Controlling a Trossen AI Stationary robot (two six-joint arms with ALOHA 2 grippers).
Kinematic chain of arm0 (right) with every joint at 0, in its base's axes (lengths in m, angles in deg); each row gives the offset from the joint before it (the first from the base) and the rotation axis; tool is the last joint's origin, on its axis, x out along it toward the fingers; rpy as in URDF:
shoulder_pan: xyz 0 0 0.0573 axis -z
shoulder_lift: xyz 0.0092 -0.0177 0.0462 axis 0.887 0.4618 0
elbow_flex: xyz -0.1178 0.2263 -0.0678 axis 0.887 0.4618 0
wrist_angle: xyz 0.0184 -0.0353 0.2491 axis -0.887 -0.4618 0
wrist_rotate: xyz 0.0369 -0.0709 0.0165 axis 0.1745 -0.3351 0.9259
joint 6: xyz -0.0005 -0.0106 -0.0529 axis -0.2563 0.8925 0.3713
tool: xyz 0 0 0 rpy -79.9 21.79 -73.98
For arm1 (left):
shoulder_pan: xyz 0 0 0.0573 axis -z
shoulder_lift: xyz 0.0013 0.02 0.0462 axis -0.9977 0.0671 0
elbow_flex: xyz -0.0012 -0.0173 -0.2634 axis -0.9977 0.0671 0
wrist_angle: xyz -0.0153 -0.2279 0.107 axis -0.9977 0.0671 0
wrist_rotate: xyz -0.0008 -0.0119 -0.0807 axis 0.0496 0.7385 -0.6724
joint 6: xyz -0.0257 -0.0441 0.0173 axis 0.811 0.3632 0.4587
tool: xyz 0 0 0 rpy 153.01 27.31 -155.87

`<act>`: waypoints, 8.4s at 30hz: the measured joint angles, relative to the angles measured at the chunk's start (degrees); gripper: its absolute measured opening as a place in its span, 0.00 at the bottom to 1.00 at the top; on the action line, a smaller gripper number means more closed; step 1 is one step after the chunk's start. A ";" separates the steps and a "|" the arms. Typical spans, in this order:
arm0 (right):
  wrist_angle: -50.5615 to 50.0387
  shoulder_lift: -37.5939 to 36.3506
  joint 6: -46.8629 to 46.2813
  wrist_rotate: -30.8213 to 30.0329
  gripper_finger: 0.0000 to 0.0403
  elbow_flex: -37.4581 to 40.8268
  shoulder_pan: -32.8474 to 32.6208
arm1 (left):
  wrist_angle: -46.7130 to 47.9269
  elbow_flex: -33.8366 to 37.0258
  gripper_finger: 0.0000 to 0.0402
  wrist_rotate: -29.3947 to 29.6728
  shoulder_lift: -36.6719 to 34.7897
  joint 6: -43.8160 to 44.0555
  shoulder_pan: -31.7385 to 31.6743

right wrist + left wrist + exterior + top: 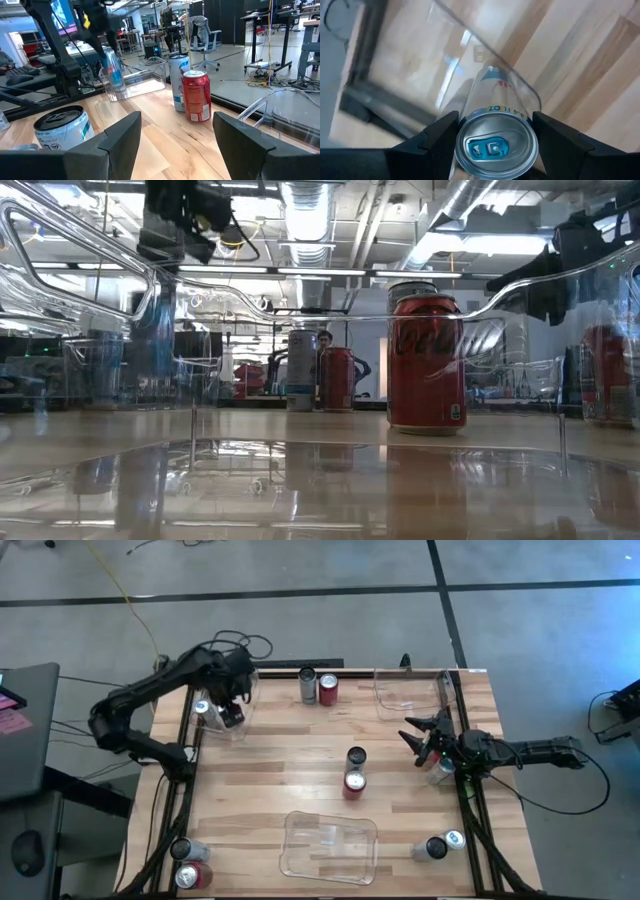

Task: Sort soda cans
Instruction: Put the blue soda can into the top left transparent bin

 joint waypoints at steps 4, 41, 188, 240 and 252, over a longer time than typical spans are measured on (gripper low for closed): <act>0.05 0.02 -0.24 0.00 0.67 0.00 0.00 | -3.67 4.77 0.57 -0.11 0.00 -1.47 -0.30; 1.61 0.01 -4.55 -0.03 0.67 0.00 0.00 | -5.57 8.61 0.65 5.89 -4.72 -2.38 -2.99; -96.99 46.78 -45.86 31.30 0.67 -53.13 -4.89 | -81.19 28.21 0.65 -7.06 -5.68 -2.06 18.05; -85.96 46.75 -48.11 34.54 0.58 -47.21 -3.91 | -78.86 28.21 0.65 -7.06 -5.70 -2.08 18.03; -79.23 47.04 -48.97 34.98 0.55 -49.21 -7.90 | -78.66 28.21 0.65 -4.66 -5.70 -1.52 18.03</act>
